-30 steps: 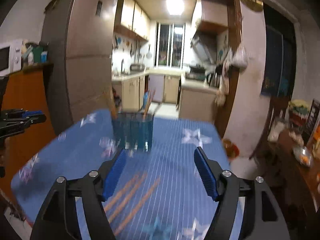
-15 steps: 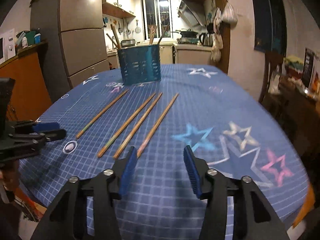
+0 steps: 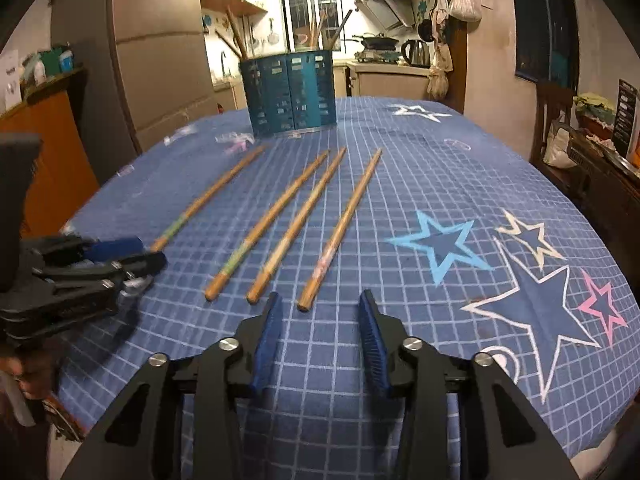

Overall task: Organize utensils
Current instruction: 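Close the right tool on a chopstick while the left tool grasps another, then lift both chopsticks and carry them with both tools to the teal holder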

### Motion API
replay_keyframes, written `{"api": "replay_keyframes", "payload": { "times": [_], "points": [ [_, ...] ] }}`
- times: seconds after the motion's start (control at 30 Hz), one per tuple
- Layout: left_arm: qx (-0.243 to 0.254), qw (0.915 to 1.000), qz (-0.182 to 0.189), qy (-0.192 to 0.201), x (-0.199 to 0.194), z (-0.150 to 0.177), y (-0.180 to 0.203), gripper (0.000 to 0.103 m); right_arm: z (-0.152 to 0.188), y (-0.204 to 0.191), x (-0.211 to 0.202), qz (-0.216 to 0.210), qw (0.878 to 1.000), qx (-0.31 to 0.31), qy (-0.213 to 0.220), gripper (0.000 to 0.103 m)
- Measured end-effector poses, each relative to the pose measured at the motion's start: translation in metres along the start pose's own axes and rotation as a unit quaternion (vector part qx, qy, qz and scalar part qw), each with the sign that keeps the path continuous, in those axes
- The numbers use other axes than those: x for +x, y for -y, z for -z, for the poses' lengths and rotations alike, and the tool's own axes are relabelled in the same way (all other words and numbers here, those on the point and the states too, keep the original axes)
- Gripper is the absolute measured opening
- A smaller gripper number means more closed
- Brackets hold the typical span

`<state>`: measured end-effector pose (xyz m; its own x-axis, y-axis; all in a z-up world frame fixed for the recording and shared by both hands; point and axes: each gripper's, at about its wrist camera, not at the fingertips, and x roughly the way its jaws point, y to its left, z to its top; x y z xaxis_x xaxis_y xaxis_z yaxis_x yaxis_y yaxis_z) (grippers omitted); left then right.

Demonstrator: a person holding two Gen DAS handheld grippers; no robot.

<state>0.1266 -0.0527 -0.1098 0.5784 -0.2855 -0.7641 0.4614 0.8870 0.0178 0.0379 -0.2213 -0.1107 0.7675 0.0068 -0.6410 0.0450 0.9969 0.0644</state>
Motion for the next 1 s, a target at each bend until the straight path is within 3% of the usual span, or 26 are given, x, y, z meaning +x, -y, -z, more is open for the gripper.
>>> {"api": "replay_keyframes", "payload": {
  "times": [0.13,0.3,0.37,0.47,0.53,0.7,1.0],
  "points": [
    [0.003,1.0,0.003,0.001,0.001,-0.001,0.0,0.04,0.001,-0.005,0.003,0.023,1.0,-0.01,0.015,0.036],
    [0.003,1.0,0.006,0.001,0.001,-0.001,0.003,0.039,0.004,0.002,0.004,0.035,0.999,0.01,0.035,0.016],
    [0.006,0.9999,0.01,0.003,0.001,-0.001,0.004,0.031,0.004,0.007,0.003,0.036,0.999,0.016,0.037,0.009],
    [0.018,0.9997,0.01,0.008,0.0,0.0,0.008,0.012,0.004,0.014,0.002,0.026,0.999,0.027,0.037,0.008],
    [0.017,0.9998,0.009,0.009,0.0,0.001,0.008,0.005,0.003,0.017,0.001,0.023,0.999,0.03,0.036,0.008],
    [-0.007,0.9995,0.029,0.013,-0.003,0.002,-0.001,0.005,0.002,0.026,-0.004,0.014,0.999,0.039,0.036,0.008],
    [-0.008,0.9984,0.025,0.05,-0.024,-0.001,-0.004,0.005,-0.011,0.034,-0.024,0.009,0.998,0.019,0.062,0.008]
  ]
}}
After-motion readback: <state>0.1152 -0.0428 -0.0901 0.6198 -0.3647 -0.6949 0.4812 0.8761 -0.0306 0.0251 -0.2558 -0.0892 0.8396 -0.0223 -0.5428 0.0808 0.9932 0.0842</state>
